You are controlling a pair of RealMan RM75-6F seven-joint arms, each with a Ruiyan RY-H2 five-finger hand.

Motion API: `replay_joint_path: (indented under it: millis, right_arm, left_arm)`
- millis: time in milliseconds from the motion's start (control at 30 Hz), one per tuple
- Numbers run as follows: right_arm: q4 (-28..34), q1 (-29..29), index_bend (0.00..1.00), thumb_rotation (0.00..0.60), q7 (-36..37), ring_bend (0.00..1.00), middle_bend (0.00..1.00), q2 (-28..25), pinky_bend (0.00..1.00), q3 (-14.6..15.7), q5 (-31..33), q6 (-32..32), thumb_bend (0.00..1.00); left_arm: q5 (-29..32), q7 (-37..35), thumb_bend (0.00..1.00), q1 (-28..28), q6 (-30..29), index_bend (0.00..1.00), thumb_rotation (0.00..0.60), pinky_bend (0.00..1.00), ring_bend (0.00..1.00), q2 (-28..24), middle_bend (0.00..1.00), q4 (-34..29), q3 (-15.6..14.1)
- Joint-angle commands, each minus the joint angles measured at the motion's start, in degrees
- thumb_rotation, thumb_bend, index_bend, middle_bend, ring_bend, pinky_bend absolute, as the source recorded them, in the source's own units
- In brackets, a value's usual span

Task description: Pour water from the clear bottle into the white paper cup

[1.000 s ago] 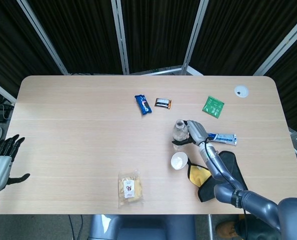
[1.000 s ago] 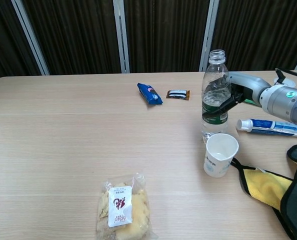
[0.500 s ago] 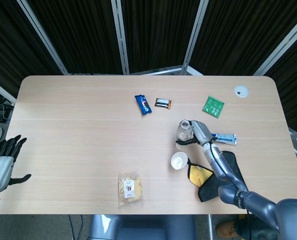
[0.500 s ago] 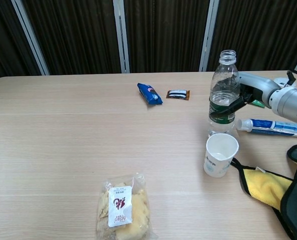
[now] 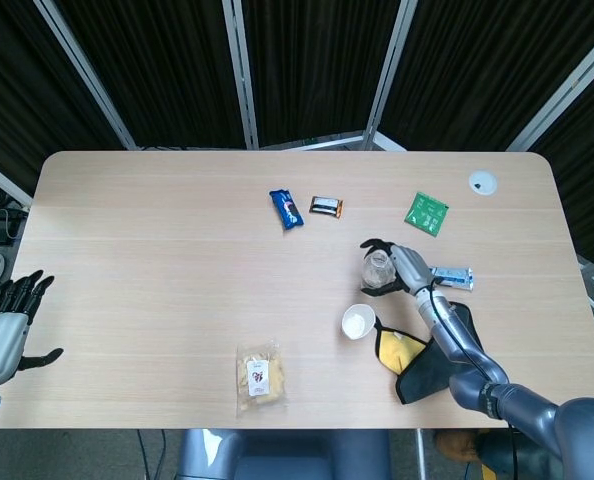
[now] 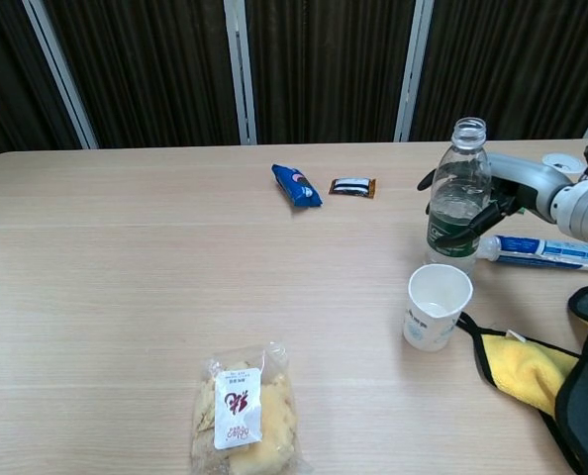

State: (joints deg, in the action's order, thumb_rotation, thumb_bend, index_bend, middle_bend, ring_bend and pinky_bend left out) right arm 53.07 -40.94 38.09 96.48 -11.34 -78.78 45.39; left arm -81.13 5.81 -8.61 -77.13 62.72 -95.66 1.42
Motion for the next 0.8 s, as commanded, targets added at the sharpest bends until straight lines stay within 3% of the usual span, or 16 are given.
replay_joint_path:
  millis: [33, 167, 233, 533, 800]
  right_arm:
    - [-0.05, 0.11, 0.17, 0.600, 0.82, 0.14, 0.25, -0.46, 0.20, 0.57, -0.58, 0.07, 0.00]
    - [0.22, 0.36, 0.03, 0.600, 1.34, 0.01, 0.07, -2.23, 0.03, 2.65, -3.11, 0.78, 0.00]
    - [0.20, 0.68, 0.01, 0.600, 1.42, 0.00, 0.03, -3.07, 0.00, 3.45, -4.29, 1.90, 0.00]
    - [0.35, 1.64, 0.00, 0.600, 0.46, 0.00, 0.00, -5.67, 0.00, 5.53, -5.53, 3.03, 0.00]
    - [2.06, 5.79, 0.00, 0.600, -8.32, 0.00, 0.00, -11.92, 0.00, 9.69, -8.33, 8.41, 0.00]
  left_arm:
    - [-0.03, 0.05, 0.04, 0.01, -0.09, 0.00, 0.600, 0.00, 0.00, 0.00, 0.00, 0.03, 0.01]
    - [-0.15, 0.03, 0.04, 0.01, -0.08, 0.00, 0.600, 0.00, 0.00, -0.04, 0.00, -0.03, -0.08]
    - [-0.30, -0.11, 0.04, 0.00, -0.06, 0.00, 0.600, 0.00, 0.00, -0.10, 0.00, -0.15, -0.16]
    - [-1.49, -1.13, 0.04, 0.13, -0.32, 0.00, 0.600, 0.00, 0.00, -0.84, 0.00, -0.86, -0.66]
    - [-3.78, -3.01, 0.04, 0.79, -1.87, 0.00, 0.600, 0.00, 0.00, -2.34, 0.00, -2.06, -1.36]
